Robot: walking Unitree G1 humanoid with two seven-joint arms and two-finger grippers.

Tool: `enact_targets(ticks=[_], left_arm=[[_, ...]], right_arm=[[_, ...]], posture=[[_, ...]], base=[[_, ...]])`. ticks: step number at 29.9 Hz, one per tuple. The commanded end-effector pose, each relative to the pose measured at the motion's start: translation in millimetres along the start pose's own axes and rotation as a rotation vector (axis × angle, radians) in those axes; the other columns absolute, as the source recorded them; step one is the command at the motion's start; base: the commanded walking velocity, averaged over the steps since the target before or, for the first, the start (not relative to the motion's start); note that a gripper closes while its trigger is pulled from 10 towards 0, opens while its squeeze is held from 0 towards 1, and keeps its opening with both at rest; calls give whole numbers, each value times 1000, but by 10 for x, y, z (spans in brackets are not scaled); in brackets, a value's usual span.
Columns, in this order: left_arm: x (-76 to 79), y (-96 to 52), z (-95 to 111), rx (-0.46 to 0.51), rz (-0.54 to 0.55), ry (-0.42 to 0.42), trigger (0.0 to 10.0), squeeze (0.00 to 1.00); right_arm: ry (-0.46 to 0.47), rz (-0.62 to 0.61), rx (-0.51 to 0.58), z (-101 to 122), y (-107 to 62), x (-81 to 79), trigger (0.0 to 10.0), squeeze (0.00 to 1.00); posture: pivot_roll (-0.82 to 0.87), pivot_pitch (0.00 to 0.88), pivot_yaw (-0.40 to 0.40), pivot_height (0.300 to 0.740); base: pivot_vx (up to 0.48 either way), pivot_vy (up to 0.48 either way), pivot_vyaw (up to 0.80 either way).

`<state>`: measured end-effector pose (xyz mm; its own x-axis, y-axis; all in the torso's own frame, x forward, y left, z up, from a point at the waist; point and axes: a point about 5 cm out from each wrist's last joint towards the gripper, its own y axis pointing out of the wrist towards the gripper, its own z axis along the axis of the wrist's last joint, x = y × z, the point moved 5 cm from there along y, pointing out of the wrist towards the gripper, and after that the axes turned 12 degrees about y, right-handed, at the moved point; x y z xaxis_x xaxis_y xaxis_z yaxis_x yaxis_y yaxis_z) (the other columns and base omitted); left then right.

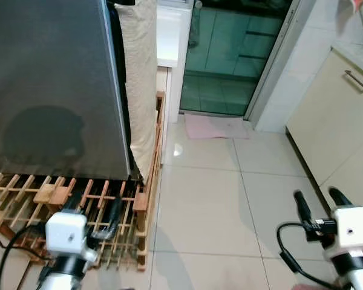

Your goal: Restocking fridge

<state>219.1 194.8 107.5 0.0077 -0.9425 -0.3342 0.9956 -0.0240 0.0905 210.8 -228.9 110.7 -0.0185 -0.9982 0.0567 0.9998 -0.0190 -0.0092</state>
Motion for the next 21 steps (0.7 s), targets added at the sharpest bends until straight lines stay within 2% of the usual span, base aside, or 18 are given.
enact_targets(ticks=[1, 2, 3, 8, 13, 15, 21], left_arm=[[83, 85, 105, 34, -10, 6, 10000, 0], [156, 182, 225, 73, -30, -16, 10000, 0], [177, 193, 281, 92, -33, -40, 10000, 0], [245, 124, 433, 144, -51, -83, 10000, 0], [281, 97, 465, 154, -58, -80, 10000, 0], [233, 159, 458, 161, -61, -75, 10000, 0], [240, 177, 456, 167, -92, -49, 10000, 0]], right_arm=[[1, 2, 28, 86, 74, -10, 10000, 0], [7, 3, 49, 138, 132, -45, 10000, 0], [8, 2, 56, 158, 145, -54, 10000, 0], [4, -2, 67, 189, 140, -63, 10000, 0], [0, 0, 65, 192, 141, -55, 10000, 0], [-2, -1, 65, 200, 149, -49, 10000, 0], [-7, -2, 65, 205, 144, -47, 10000, 0]], posture=[[51, 0, -72, 740], [45, 0, -67, 740], [44, 0, -66, 740], [38, 0, -62, 740], [39, 0, -63, 740], [41, 0, -67, 740], [41, 0, -68, 740]], base=[[0, 0, 0], [0, 0, 0], [0, 0, 0], [377, 0, 0], [480, 0, 0], [480, 0, 0], [480, 0, 0]])
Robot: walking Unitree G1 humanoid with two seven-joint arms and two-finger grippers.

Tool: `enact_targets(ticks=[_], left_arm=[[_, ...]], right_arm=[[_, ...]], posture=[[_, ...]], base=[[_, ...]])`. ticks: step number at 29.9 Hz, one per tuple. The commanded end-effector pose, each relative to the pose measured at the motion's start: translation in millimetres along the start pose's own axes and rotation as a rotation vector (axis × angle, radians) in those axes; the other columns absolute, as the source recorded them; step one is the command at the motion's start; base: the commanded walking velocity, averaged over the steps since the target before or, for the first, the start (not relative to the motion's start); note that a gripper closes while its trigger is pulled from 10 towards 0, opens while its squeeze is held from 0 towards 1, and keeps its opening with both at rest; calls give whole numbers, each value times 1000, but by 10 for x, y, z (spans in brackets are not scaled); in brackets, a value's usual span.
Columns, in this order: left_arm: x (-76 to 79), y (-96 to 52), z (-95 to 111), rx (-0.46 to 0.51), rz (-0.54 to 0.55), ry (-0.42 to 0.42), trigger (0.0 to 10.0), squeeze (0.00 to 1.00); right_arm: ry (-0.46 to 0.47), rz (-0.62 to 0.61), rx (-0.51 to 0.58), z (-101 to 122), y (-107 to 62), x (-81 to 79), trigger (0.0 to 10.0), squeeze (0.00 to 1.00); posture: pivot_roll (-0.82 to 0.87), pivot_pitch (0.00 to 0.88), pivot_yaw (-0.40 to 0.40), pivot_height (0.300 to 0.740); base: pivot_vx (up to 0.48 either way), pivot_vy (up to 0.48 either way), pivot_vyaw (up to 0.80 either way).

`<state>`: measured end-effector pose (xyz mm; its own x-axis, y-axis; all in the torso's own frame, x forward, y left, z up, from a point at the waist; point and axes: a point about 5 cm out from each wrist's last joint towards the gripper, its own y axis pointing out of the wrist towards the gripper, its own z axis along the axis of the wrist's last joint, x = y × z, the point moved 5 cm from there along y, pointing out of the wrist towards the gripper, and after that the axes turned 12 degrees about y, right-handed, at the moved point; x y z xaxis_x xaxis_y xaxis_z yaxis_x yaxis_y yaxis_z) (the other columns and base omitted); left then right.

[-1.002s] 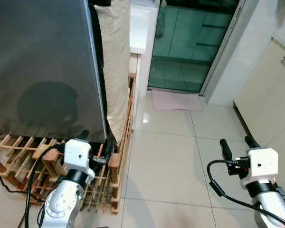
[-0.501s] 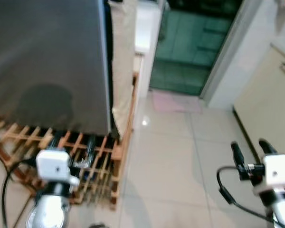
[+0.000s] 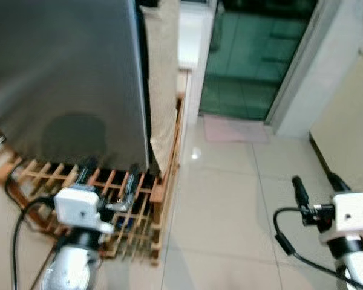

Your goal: Restocking fridge

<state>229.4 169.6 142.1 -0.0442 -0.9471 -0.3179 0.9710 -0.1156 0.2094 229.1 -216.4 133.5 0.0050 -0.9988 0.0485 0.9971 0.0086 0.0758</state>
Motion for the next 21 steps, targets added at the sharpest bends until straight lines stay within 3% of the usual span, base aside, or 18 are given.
enact_targets(ticks=[1, 7, 9, 11, 15, 21], left_arm=[[128, 56, 54, 27, -50, -28, 10000, 0], [156, 91, 58, 24, -73, -11, 10000, 0], [231, 359, 41, 37, -89, -21, 10000, 0], [262, 492, 53, 45, -91, -24, 10000, 0], [241, 518, 102, 56, -80, -40, 10000, 0], [292, 540, 258, 94, -98, -28, 10000, 0]], right_arm=[[-18, -20, -23, -28, -43, 59, 10000, 0], [-14, -31, -17, -9, -26, 74, 10000, 0], [-4, -41, -13, 3, -5, 80, 10000, 0], [0, -42, -8, 17, 6, 76, 10000, 0], [3, -50, -9, 23, -7, 93, 10000, 0], [10, -61, -11, 38, -30, 117, 10000, 0]], posture=[[40, 0, -69, 740], [33, 0, -66, 740], [30, 0, -66, 740], [29, 0, -65, 740], [26, 0, -66, 740], [31, 0, -72, 740]], base=[[386, 0, 0], [64, 0, 0], [0, 0, 0], [0, 0, 0], [0, 0, 0], [0, 0, 735]])
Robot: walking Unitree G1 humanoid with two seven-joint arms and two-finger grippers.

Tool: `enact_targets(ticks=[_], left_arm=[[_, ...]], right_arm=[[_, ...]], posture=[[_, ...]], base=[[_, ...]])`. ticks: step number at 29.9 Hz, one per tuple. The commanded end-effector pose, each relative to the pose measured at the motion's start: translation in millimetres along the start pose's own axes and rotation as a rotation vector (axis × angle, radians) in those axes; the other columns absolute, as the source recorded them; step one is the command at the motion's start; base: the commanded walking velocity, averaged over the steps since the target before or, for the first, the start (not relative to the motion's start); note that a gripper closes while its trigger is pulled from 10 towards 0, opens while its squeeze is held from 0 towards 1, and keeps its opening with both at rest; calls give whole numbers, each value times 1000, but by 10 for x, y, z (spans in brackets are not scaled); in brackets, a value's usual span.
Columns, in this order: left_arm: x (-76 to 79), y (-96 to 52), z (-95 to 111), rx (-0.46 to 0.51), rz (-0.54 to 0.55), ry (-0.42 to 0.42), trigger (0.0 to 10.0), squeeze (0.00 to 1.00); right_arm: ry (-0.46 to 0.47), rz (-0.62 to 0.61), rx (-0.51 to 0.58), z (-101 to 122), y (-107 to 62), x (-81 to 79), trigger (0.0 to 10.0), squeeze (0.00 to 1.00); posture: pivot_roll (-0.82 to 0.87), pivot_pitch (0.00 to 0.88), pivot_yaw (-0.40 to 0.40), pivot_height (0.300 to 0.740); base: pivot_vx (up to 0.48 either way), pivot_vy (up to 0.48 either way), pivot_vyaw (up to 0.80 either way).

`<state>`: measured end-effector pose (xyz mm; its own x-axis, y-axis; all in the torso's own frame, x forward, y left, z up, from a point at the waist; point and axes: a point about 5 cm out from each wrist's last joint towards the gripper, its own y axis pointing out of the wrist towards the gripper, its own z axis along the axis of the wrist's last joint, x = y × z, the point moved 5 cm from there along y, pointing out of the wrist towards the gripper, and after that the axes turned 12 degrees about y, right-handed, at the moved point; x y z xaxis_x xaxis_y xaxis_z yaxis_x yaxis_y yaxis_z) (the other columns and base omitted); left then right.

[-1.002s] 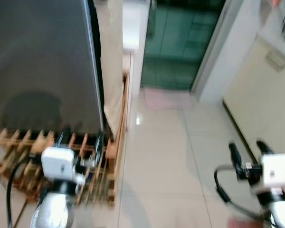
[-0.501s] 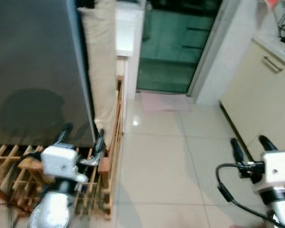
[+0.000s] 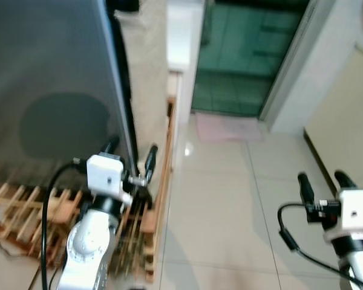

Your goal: Restocking fridge

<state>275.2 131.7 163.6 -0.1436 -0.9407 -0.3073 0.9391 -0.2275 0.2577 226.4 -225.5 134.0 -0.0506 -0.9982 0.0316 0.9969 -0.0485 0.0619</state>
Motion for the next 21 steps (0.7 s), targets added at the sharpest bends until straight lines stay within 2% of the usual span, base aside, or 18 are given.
enact_targets(ticks=[1, 11, 21], left_arm=[[30, 12, 63, 13, -7, 11, 10000, 0], [47, -7, 78, 24, -14, -7, 10000, 0], [7, -68, 129, 56, 2, -2, 10000, 0]], right_arm=[[-3, -3, 5, 38, -3, 25, 10000, 0], [-7, -4, 1, 44, 0, 45, 10000, 0], [-13, -5, -11, 23, -3, 57, 10000, 0]], posture=[[31, 0, -72, 740], [36, 0, -77, 740], [37, 0, -78, 740]], base=[[0, 0, 688], [0, 0, 672], [0, -469, 656]])
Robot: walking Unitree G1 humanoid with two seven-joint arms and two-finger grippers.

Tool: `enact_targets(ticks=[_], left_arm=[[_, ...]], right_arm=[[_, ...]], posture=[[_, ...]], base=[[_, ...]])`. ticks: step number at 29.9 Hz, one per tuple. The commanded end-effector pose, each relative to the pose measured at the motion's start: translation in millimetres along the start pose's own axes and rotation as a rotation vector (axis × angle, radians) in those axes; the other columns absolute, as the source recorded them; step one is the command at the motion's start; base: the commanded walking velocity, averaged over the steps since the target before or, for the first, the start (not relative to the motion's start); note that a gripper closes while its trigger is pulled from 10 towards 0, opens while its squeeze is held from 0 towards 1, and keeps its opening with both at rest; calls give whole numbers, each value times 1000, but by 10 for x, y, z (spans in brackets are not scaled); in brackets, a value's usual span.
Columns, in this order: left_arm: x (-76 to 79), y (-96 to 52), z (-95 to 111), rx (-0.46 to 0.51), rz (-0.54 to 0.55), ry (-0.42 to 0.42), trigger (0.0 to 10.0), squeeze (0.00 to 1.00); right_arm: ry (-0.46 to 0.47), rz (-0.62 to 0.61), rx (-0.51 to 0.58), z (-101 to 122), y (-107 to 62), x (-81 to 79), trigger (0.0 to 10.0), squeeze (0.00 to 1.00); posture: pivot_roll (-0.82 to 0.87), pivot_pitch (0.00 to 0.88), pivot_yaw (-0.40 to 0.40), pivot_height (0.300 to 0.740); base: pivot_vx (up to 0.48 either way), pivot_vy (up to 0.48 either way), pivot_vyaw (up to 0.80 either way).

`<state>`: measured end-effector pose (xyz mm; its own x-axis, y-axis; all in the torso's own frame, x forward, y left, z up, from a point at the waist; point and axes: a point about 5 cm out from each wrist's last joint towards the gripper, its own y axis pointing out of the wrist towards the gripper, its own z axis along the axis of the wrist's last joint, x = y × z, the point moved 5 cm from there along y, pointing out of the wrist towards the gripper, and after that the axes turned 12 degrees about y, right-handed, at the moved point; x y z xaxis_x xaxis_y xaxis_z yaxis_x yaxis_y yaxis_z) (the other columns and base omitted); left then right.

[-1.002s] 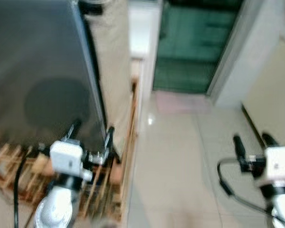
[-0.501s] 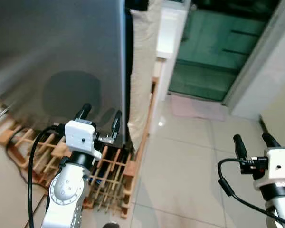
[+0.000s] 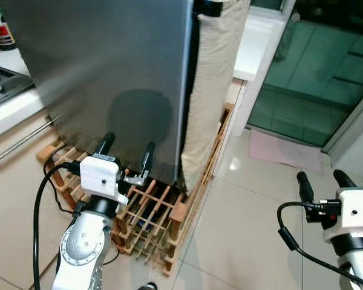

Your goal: Restocking fridge

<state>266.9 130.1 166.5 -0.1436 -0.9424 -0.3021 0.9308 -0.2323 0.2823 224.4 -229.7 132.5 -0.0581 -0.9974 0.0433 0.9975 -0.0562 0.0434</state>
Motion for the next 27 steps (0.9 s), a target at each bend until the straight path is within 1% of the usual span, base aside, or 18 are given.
enact_targets(ticks=[1, 5, 6, 7, 8, 9, 13, 14, 16, 19, 20, 22, 23, 25, 27], left_arm=[[-11, 1, 73, 30, 0, 3, 10000, 0], [4, -3, 40, 7, -13, 19, 10000, 0], [20, 29, -19, -22, -17, 36, 10000, 0], [20, 29, -19, -22, -17, 36, 10000, 0], [36, 56, -50, -33, -18, 29, 10000, 0], [60, 113, -68, -35, -21, 37, 10000, 0], [75, 167, -46, -21, -20, 39, 10000, 0], [65, 172, -35, -13, -10, 24, 10000, 0], [55, 173, -37, -12, 0, 9, 10000, 0], [-4, 170, -53, -27, 16, -3, 10000, 0], [-19, 171, -50, -28, 18, 0, 10000, 0], [-37, 189, -77, -52, -6, 37, 10000, 0], [-37, 189, -77, -52, -6, 37, 10000, 0], [-106, 234, -130, -79, 21, -4, 10000, 0], [-149, 332, -211, -115, 9, -8, 10000, 0]], right_arm=[[-1, 2, 8, 37, 14, 14, 10000, 0], [-1, 23, 5, 30, 23, -25, 10000, 0], [3, 24, -9, -82, 227, -44, 10000, 0], [3, 24, -9, -82, 227, -44, 10000, 0], [3, 27, -20, -158, 406, -75, 10000, 0], [0, 35, -32, -215, 603, -136, 10000, 0], [15, 37, -25, -207, 622, -157, 10000, 0], [23, 41, -28, -214, 626, -163, 10000, 0], [22, 41, -30, -221, 639, -160, 10000, 0], [14, 41, -35, -265, 672, -144, 10000, 0], [13, 39, -35, -274, 677, -140, 10000, 0], [11, 38, -37, -296, 679, -136, 10000, 0], [11, 38, -37, -296, 679, -136, 10000, 0], [10, 38, -37, -300, 681, -136, 10000, 0], [12, 38, -37, -306, 689, -137, 10000, 0]], posture=[[37, 0, -78, 740], [38, 0, -79, 740], [39, 0, -79, 740], [39, 0, -79, 740], [40, 0, -77, 740], [39, 0, -76, 740], [35, 0, -74, 740], [33, 0, -73, 740], [32, 0, -72, 740], [32, 0, -72, 740], [31, 0, -72, 740], [33, 0, -74, 740], [33, 0, -74, 740], [34, 0, -75, 740], [34, 0, -77, 740]], base=[[0, -480, 656], [0, -480, 650], [315, -356, 656], [315, -356, 656], [319, -352, 656], [322, -352, 650], [322, -352, 652], [322, -352, 631], [375, -296, 0], [0, 0, 0], [0, 0, 0], [0, 0, 0], [0, 0, 0], [0, 0, 0], [0, 0, 0]])
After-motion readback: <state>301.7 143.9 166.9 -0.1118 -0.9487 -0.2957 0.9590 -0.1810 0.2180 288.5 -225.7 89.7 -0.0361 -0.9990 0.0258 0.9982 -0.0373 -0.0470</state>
